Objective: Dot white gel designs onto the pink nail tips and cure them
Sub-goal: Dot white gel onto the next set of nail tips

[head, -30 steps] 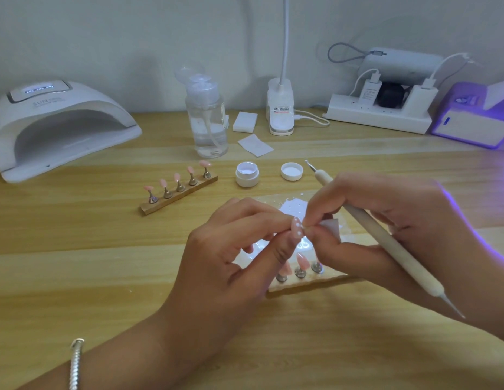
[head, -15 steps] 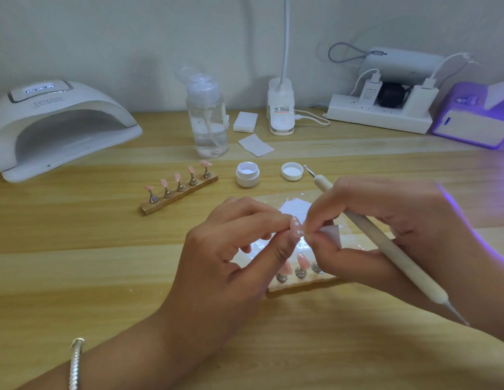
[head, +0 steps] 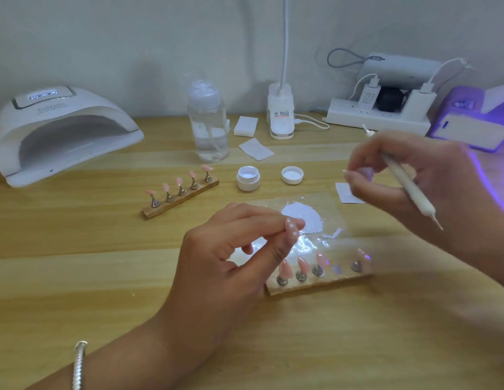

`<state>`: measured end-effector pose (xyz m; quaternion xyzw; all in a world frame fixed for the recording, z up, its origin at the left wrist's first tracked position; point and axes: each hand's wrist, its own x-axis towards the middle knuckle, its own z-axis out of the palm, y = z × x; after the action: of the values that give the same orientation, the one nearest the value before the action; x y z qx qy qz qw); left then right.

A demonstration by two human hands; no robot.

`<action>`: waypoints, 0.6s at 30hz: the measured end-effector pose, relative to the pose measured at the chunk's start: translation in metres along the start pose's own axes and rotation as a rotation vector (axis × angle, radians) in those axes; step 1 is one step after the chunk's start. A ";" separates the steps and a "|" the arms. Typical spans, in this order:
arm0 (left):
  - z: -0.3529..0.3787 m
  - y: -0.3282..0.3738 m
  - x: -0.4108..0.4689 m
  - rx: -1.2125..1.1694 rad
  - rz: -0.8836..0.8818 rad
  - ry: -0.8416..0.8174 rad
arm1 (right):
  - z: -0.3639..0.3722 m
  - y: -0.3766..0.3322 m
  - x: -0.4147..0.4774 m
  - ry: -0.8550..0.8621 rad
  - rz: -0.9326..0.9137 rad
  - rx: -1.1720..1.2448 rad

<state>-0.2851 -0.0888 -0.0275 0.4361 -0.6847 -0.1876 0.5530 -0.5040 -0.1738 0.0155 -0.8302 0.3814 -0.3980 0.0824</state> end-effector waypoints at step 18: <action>-0.001 -0.005 -0.001 -0.083 -0.075 -0.023 | -0.009 -0.027 0.000 -0.148 -0.059 -0.050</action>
<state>-0.2819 -0.0909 -0.0313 0.4360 -0.6658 -0.2417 0.5552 -0.4957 -0.1536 0.0334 -0.8700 0.3595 -0.3284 0.0780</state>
